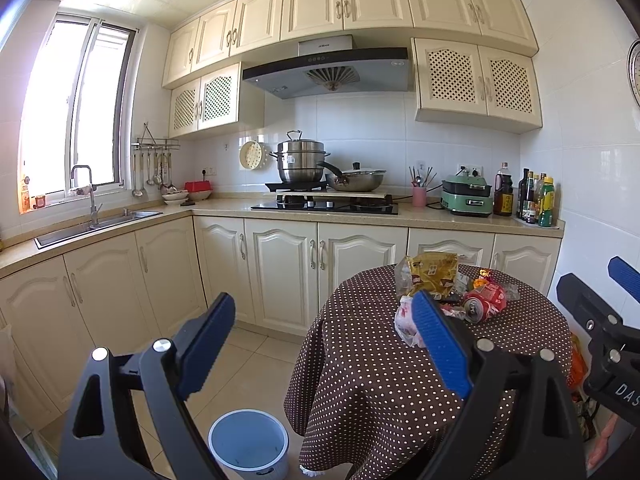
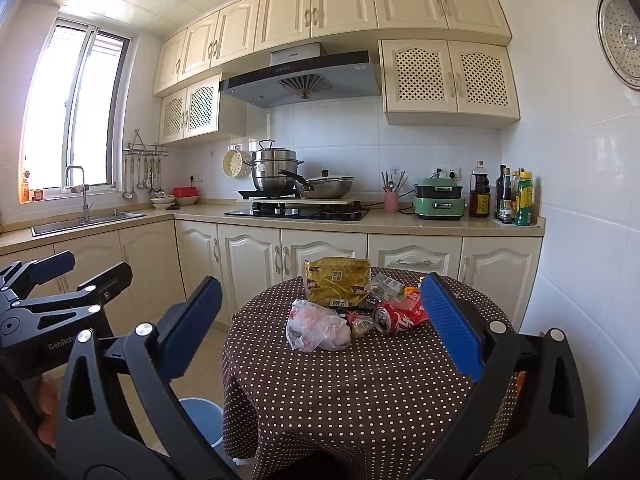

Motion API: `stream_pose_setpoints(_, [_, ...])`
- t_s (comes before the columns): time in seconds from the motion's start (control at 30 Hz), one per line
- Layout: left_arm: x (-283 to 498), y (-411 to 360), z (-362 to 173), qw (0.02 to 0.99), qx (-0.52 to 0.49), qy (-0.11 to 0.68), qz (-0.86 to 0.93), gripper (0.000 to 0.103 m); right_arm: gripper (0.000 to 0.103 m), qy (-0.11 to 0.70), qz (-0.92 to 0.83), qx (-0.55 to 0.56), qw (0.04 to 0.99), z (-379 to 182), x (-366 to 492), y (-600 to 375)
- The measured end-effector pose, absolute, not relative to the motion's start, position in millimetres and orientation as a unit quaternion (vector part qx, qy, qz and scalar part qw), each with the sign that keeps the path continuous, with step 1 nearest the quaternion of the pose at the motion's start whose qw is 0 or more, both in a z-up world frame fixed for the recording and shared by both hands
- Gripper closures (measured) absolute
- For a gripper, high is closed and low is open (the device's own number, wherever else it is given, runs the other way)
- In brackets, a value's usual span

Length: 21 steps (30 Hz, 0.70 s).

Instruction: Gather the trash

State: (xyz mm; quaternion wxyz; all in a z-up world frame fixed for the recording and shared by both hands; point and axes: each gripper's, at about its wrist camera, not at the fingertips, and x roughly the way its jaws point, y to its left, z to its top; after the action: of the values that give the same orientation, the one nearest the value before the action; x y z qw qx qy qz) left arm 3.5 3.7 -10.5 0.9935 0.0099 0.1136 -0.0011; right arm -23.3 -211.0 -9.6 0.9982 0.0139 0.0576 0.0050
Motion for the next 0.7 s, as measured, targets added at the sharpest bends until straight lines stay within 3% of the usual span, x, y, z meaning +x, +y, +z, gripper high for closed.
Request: stream_pose_setpoints(0.7, [18,15,-19,0.991,0.008,0.130,0.007,0.015,0.006,0.063,0.014,0.023,0.998,-22,-5,-207])
